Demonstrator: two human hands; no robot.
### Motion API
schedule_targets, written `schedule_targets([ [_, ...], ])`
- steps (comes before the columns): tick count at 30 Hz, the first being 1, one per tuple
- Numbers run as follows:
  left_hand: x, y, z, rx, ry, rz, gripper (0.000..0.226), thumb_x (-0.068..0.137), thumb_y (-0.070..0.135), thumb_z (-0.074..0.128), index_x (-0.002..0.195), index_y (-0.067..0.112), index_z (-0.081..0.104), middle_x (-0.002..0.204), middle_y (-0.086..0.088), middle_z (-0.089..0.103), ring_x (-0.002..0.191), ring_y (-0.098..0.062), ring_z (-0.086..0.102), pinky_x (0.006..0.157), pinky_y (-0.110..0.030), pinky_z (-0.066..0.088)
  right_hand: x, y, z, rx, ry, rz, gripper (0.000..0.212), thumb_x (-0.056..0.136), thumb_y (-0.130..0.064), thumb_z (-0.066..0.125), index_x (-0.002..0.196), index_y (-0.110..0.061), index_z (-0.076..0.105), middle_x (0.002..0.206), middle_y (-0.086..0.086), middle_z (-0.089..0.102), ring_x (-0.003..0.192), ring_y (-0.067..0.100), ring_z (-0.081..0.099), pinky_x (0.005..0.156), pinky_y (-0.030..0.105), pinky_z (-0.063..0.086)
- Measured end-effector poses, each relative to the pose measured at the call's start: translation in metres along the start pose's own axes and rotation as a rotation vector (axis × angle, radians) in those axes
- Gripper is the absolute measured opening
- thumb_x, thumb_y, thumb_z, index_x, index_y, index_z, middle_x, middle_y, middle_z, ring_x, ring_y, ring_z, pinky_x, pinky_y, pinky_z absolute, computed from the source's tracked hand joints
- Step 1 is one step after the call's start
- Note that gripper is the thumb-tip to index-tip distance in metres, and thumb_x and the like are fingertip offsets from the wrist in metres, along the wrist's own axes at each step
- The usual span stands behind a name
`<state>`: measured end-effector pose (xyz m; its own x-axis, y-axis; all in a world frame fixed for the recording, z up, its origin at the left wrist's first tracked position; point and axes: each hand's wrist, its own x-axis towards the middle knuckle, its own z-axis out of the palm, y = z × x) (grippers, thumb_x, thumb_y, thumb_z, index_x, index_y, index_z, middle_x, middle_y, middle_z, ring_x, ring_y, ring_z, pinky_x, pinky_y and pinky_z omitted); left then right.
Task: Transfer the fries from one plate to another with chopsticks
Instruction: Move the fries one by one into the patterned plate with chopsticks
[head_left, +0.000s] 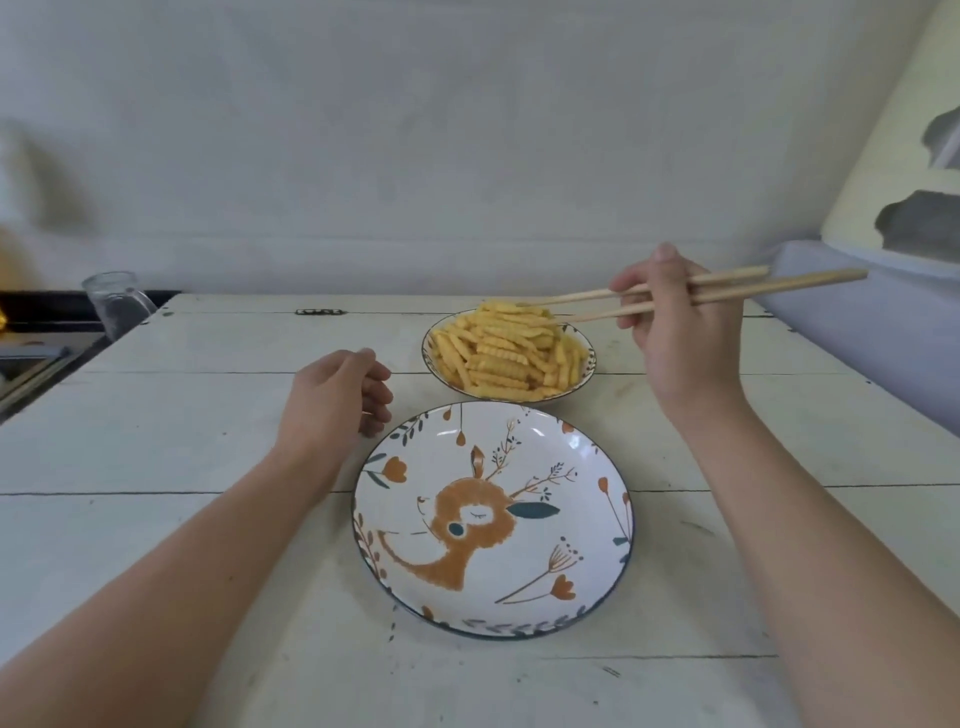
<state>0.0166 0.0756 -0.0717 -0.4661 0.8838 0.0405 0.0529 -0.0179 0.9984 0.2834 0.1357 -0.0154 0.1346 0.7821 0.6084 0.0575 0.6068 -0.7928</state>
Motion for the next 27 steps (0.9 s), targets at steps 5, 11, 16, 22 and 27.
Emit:
schedule_targets([
  [5,0.001,0.002,0.0,-0.004,-0.028,0.032,0.027,0.103,0.019,0.051,0.093,0.004,0.07,0.072,-0.005,0.066,0.068,-0.023,0.062,0.067,-0.04,0.052,0.002,0.001,-0.002,-0.137,0.049,-0.138,0.029,0.099,-0.036,0.055,0.073,-0.024,0.058,0.062,0.003,0.052,0.058,0.016,0.046,0.054,0.033,0.035],
  [11,-0.007,-0.001,0.001,0.037,-0.074,0.043,0.027,0.103,0.021,0.051,0.092,0.006,0.072,0.074,-0.005,0.067,0.07,-0.021,0.063,0.071,-0.04,0.052,0.002,-0.011,0.006,0.026,0.001,-0.016,0.039,0.106,-0.036,0.042,0.088,-0.016,0.069,0.061,0.004,0.061,0.045,0.02,0.055,0.042,0.025,0.036],
  [16,-0.007,-0.004,0.003,0.088,-0.073,0.035,0.033,0.105,0.027,0.049,0.09,0.007,0.072,0.073,-0.002,0.068,0.07,-0.019,0.062,0.07,-0.038,0.05,0.009,0.001,0.012,-0.113,-0.044,-0.08,0.032,0.098,-0.036,0.058,0.073,-0.016,0.059,0.061,0.008,0.052,0.054,0.019,0.046,0.051,0.034,0.035],
  [22,-0.008,-0.003,0.004,0.094,-0.05,0.028,0.034,0.106,0.027,0.049,0.09,0.007,0.072,0.075,-0.005,0.068,0.067,-0.018,0.061,0.069,-0.037,0.049,-0.006,0.01,-0.001,0.026,-0.035,0.049,0.038,0.103,-0.042,0.047,0.084,-0.02,0.071,0.061,0.005,0.054,0.048,0.015,0.044,0.047,0.025,0.036],
  [27,-0.008,-0.001,-0.002,0.032,-0.066,0.003,0.035,0.108,0.026,0.047,0.093,0.005,0.072,0.083,-0.012,0.068,0.07,-0.023,0.064,0.071,-0.04,0.052,-0.009,0.013,-0.004,-0.141,-0.084,-0.074,0.028,0.101,-0.03,0.056,0.078,-0.019,0.067,0.066,0.016,0.06,0.054,0.024,0.052,0.049,0.032,0.038],
])
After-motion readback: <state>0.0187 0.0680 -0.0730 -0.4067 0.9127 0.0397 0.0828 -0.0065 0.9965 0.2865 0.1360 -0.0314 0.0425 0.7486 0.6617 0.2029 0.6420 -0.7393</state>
